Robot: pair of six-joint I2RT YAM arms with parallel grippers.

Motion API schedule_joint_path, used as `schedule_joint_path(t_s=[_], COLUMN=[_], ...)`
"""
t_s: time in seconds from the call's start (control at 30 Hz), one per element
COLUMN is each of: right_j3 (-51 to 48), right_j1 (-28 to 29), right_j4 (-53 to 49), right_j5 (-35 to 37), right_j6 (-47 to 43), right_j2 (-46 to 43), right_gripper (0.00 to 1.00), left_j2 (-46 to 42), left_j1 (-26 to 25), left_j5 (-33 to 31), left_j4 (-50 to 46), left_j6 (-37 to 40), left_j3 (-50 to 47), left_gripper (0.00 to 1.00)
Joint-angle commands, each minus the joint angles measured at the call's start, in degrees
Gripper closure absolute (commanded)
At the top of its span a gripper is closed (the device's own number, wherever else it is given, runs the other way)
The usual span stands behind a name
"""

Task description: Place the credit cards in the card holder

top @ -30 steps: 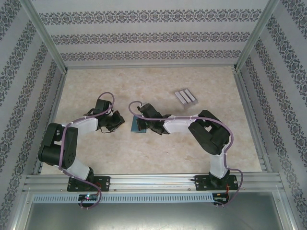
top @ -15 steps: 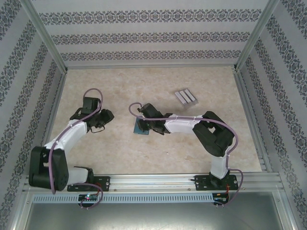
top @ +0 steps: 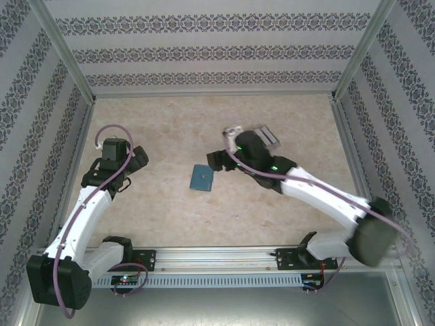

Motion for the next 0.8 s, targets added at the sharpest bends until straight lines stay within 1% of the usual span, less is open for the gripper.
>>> schedule_joint_path(t_s=[0.0,0.07,0.13,0.17,0.2,0.23,0.27,0.33,0.37,0.43,0.47,0.5,0.53,0.6,0.63,0.7,0.77], right_j3=[-7.27,-13.50,-19.33,-22.47,-25.46,-29.36,-33.02,-39.49,-41.93,-45.31,-47.06,-48.76,-50.57,-51.82,-52.13,-52.74,-52.10], right_j1=[-0.35,-0.92,-2.96,-4.92,-7.00,-9.34,-11.50,-15.60,-17.76,-21.80,-24.05,-26.40,-29.10,-33.59,-35.34,-37.17,-37.72], right_j4=[1.14,3.87,7.44,9.30,11.77,14.23,15.99,19.96,21.23,23.16,25.06,27.43,29.75,31.42,32.52,37.32,42.62], right_j5=[14.09,20.78,24.60,24.23,21.67,17.24,14.18,12.80,11.77,9.84,9.88,9.08,6.77,2.82,2.24,2.89,2.50], right_j6=[-5.56,-8.11,-9.15,-9.71,-13.15,-18.12,-20.51,-21.82,-21.70,-20.96,-19.39,-18.51,-18.25,-17.26,-16.54,-15.70,-17.08], right_j2=[-11.55,-20.55,-28.49,-32.35,-35.35,-38.41,-41.14,-44.29,-45.53,-46.47,-46.18,-45.43,-44.26,-41.03,-38.62,-33.11,-27.57], right_gripper=[0.02,0.02,0.02,0.02,0.02,0.02,0.02,0.02,0.02,0.02,0.02,0.02,0.02,0.02,0.02,0.02,0.02], left_j2=[-3.57,-5.20,-6.54,-7.34,-8.22,-9.61,-11.30,-14.04,-14.70,-14.00,-12.98,-11.95,-10.31,-6.05,-2.94,2.86,8.19], left_j1=[0.08,-0.01,-0.06,-0.01,0.03,0.05,0.08,0.12,0.08,0.12,0.13,0.09,0.16,0.16,0.12,0.42,0.85], left_j5=[-7.89,-9.38,-9.71,-10.68,-11.89,-12.63,-10.90,-5.19,-2.46,-2.81,-0.93,2.35,5.20,7.13,7.27,7.14,6.86], left_j4=[-0.02,2.62,7.50,10.49,13.60,17.38,21.68,28.35,32.73,40.89,44.74,46.05,46.23,47.07,49.11,53.04,55.40], left_j6=[1.24,0.65,2.31,3.34,4.43,6.50,9.90,14.94,18.79,24.56,29.50,33.73,36.78,37.65,37.99,39.31,39.98], left_j3=[-1.69,-4.14,-7.47,-9.59,-11.74,-14.63,-17.01,-20.82,-23.04,-27.09,-28.36,-28.63,-28.35,-27.57,-27.65,-27.22,-25.96], left_gripper=[0.00,0.00,0.00,0.00,0.00,0.00,0.00,0.00,0.00,0.00,0.00,0.01,0.00,0.00,0.00,0.00,0.00])
